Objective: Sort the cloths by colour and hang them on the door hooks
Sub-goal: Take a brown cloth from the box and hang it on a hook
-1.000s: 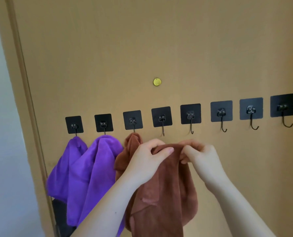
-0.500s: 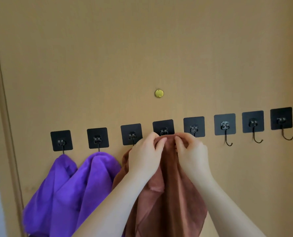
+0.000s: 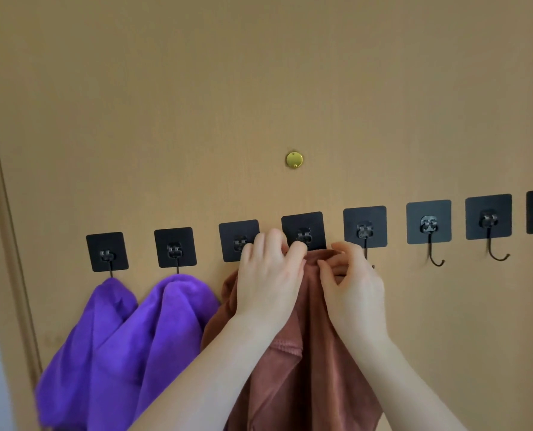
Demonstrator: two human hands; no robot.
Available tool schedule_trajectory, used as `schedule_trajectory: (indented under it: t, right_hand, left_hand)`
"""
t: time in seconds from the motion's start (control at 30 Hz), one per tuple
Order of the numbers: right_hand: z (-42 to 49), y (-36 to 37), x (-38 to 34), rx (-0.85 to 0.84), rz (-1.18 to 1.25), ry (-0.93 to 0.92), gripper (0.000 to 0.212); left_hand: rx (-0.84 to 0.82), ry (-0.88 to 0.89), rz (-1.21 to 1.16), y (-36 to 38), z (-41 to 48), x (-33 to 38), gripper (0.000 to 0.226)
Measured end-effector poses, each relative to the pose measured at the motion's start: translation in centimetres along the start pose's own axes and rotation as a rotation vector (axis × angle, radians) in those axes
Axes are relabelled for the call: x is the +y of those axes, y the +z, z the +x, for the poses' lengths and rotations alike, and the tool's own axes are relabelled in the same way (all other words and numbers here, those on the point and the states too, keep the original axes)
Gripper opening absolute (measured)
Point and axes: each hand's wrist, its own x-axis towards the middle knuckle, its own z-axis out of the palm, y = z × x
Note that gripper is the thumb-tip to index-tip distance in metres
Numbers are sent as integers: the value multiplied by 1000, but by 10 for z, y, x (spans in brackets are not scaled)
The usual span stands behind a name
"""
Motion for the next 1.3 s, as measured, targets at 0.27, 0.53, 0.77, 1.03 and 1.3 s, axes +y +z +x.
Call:
schedule_trajectory:
  t: [0.27, 0.53, 0.77, 1.03, 1.3]
  right_hand:
    - [-15, 3, 17, -106, -95, 30, 18]
    - [-15, -6, 19, -245, -102, 34, 21]
    - [-17, -13, 13, -333, -153, 55, 24]
    - [-7, -27, 10, -388, -228, -31, 28]
    - [8, -51, -16, -927, 398, 415, 27]
  left_hand:
    - [-330, -9, -317, -6, -17, 12, 36]
    - [-556, -307, -653, -25, -2, 12, 25]
    - [-608, -327, -651, -29, 7, 1, 20]
    - [-631, -141, -460, -31, 23, 3, 17]
    - [-712, -201, -469, -37, 32, 4, 17]
